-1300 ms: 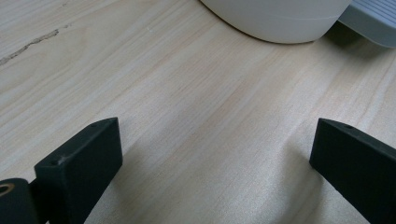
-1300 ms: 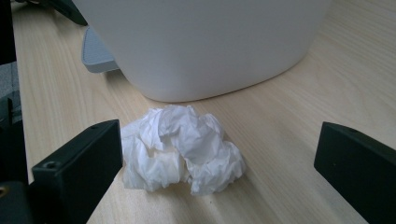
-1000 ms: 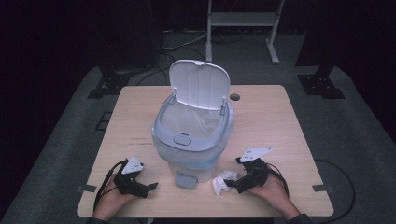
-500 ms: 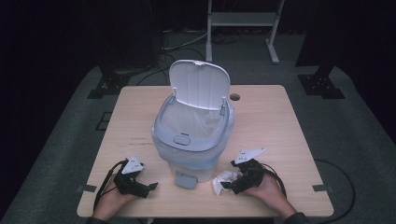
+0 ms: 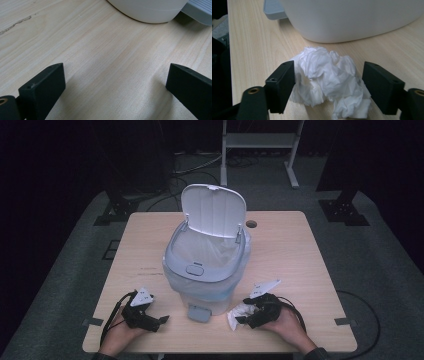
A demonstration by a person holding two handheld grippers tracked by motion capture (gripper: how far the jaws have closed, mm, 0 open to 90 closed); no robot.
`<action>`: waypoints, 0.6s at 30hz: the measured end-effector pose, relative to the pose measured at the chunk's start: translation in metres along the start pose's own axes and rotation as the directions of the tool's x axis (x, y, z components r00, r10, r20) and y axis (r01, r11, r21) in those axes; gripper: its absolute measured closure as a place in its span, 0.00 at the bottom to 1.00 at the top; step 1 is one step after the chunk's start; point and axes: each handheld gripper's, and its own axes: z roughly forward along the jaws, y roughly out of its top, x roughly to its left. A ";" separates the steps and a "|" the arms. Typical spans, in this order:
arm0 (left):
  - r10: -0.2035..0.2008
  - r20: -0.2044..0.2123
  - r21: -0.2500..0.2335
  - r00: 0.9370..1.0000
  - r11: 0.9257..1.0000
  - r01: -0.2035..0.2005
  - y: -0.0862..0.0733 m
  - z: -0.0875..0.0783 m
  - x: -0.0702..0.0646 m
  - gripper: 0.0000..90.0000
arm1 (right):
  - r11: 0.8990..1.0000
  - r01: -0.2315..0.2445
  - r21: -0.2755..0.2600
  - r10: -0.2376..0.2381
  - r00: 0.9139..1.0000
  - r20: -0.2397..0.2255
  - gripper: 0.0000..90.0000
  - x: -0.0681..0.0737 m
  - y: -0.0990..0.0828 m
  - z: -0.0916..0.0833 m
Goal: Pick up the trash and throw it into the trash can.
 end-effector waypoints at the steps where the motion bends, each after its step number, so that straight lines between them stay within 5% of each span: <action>1: 0.000 0.000 0.000 1.000 1.000 0.000 0.000 0.000 0.000 0.02 | 1.000 0.004 0.004 -0.004 1.000 0.001 0.31 0.000 0.000 0.000; 18: -0.001 0.000 0.000 1.000 1.000 0.001 0.000 0.000 0.000 0.02 | 0.999 0.028 0.018 -0.029 1.000 0.013 0.61 -0.002 -0.003 -0.006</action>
